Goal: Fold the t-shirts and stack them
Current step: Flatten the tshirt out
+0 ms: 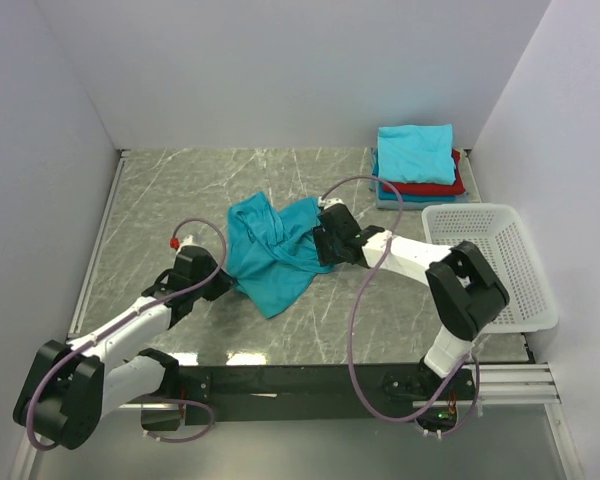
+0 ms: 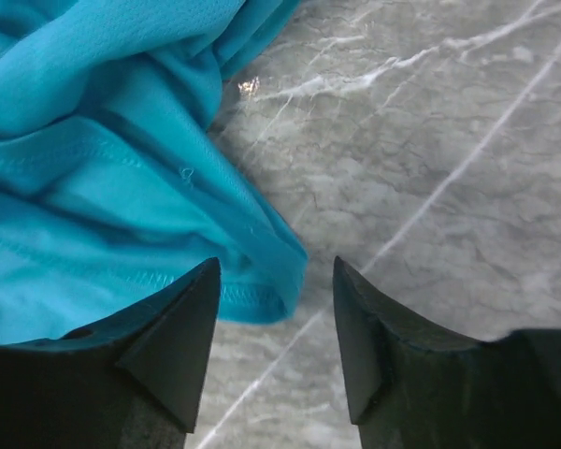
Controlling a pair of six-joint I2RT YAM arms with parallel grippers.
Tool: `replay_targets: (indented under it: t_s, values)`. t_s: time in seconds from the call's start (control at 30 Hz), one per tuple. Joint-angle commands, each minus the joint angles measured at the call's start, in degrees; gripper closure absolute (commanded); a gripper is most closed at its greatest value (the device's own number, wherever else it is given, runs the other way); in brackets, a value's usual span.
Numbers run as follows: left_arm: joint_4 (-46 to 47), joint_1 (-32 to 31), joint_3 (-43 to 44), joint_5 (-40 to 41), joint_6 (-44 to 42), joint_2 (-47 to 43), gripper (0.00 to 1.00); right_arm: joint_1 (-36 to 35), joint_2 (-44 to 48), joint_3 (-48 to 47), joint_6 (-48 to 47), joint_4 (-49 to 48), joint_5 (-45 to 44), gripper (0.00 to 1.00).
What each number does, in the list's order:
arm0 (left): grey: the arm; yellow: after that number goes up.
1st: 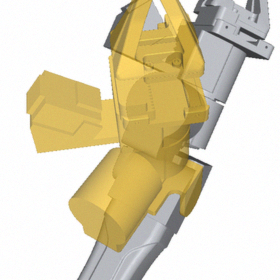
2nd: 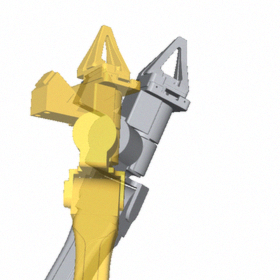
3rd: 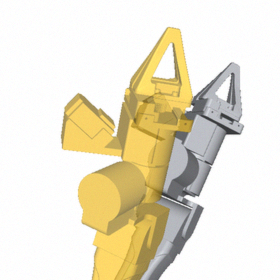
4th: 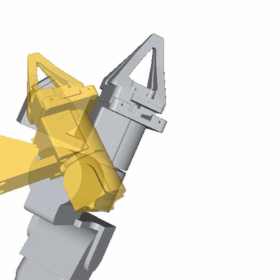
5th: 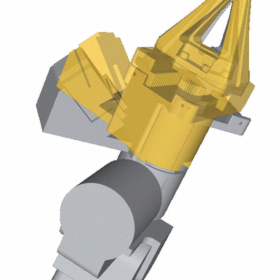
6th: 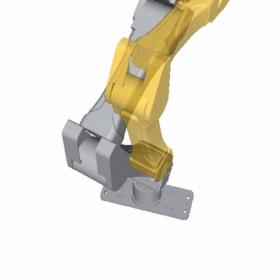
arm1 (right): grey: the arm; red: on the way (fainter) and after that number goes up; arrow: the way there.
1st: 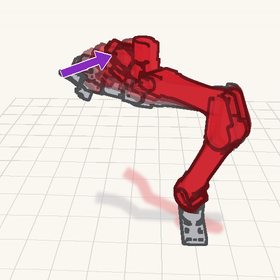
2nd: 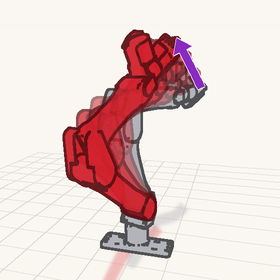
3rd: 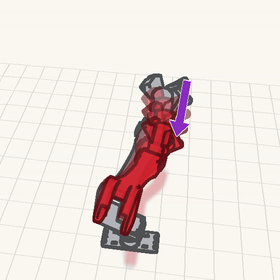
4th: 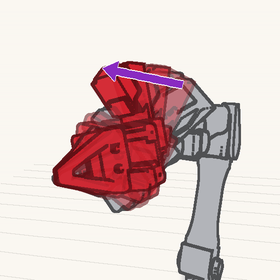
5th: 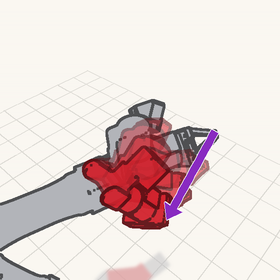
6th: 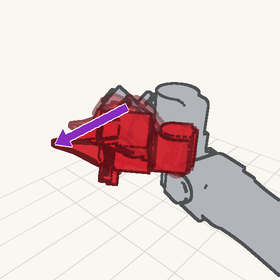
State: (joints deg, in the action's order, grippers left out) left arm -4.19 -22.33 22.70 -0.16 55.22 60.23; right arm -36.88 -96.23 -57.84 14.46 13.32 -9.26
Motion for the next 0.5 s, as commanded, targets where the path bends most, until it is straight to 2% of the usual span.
replay_targets:
  t_s: [0.0,0.07,0.13,0.17,0.2,0.23,0.27,0.47]
  values:
    - [0.2,-0.1,0.3,-0.1,-0.2,0.3,1.0,-0.1,-2.5,-2.3,2.0,0.7,-1.0,0.47]
    - [0.1,-0.1,0.9,-0.1,-0.3,1.1,1.0,-0.1,-3.8,-1.5,3.5,1.1,-1.9,0.5]
    - [-0.1,-0.2,1.3,0.0,-0.6,1.6,0.99,-0.1,-4.2,-0.3,4.3,1.1,-2.1,0.58]
    - [-0.2,-0.1,1.4,-0.1,-0.7,1.7,1.0,0.0,-4.2,0.0,4.6,1.0,-3.0,0.65]
    - [-0.6,-0.1,1.4,0.0,-0.9,1.7,1.0,0.1,-4.1,0.4,5.5,1.1,-3.7,0.89]
    - [-1.0,-0.1,1.6,1.6,-1.1,1.8,1.0,0.2,-3.3,0.9,5.8,1.2,-4.2,0.96]
    - [-1.7,-0.2,1.7,2.0,-1.2,1.6,1.0,0.3,-2.6,1.0,6.4,1.8,-5.0,1.0]
    - [-9.3,0.2,7.5,9.2,-3.5,-4.0,1.0,2.0,9.3,0.9,6.5,5.8,-6.7,1.0]
